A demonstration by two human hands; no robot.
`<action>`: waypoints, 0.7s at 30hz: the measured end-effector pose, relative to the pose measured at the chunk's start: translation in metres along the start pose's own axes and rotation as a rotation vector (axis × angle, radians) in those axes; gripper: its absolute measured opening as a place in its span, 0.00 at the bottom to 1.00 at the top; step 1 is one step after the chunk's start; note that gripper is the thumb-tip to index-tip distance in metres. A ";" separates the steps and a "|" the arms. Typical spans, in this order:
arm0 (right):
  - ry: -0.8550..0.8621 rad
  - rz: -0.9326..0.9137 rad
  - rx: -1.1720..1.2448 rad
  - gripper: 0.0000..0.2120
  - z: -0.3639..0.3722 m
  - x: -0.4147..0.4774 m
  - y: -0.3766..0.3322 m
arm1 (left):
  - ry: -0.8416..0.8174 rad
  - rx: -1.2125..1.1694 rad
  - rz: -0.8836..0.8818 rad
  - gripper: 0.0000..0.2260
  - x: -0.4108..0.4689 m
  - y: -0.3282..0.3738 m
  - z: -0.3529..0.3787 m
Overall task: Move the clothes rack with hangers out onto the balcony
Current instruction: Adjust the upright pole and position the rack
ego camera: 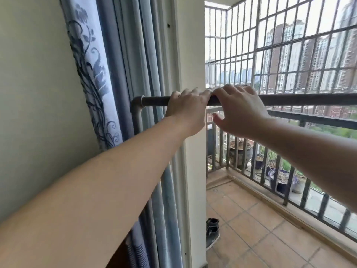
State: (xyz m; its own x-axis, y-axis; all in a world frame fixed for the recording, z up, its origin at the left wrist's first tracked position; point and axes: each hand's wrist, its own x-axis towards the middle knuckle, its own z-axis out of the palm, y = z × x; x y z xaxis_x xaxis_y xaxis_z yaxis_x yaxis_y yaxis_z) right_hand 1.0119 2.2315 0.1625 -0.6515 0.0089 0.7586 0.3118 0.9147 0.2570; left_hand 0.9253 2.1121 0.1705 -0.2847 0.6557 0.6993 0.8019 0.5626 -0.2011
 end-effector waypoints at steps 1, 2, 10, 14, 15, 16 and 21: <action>0.002 0.001 -0.004 0.24 0.001 0.002 -0.009 | -0.005 0.011 -0.010 0.23 -0.005 -0.011 -0.001; 0.017 -0.013 -0.005 0.25 0.002 0.003 -0.019 | 0.001 0.016 -0.020 0.24 -0.011 -0.022 -0.002; -0.244 0.135 0.558 0.20 0.060 -0.048 -0.150 | 0.211 -0.219 -0.132 0.26 -0.121 -0.099 0.024; -0.531 0.437 0.789 0.22 0.108 -0.071 -0.209 | 0.126 -0.481 -0.453 0.27 -0.194 -0.113 0.071; -0.550 0.489 0.810 0.22 0.118 -0.076 -0.219 | 0.044 -0.521 -0.523 0.27 -0.211 -0.114 0.084; -0.560 0.539 0.830 0.23 0.126 -0.079 -0.228 | -0.057 -0.550 -0.578 0.27 -0.229 -0.113 0.098; -0.577 0.676 0.865 0.25 0.154 -0.101 -0.256 | -0.460 -0.751 -0.732 0.25 -0.292 -0.107 0.149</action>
State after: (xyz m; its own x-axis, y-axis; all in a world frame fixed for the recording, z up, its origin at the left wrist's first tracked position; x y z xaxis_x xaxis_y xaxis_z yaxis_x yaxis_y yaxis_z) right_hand 0.8914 2.0582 -0.0719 -0.8151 0.5585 0.1541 0.2877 0.6210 -0.7291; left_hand 0.8446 1.9354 -0.1140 -0.8535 0.5041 0.1320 0.4322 0.5433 0.7197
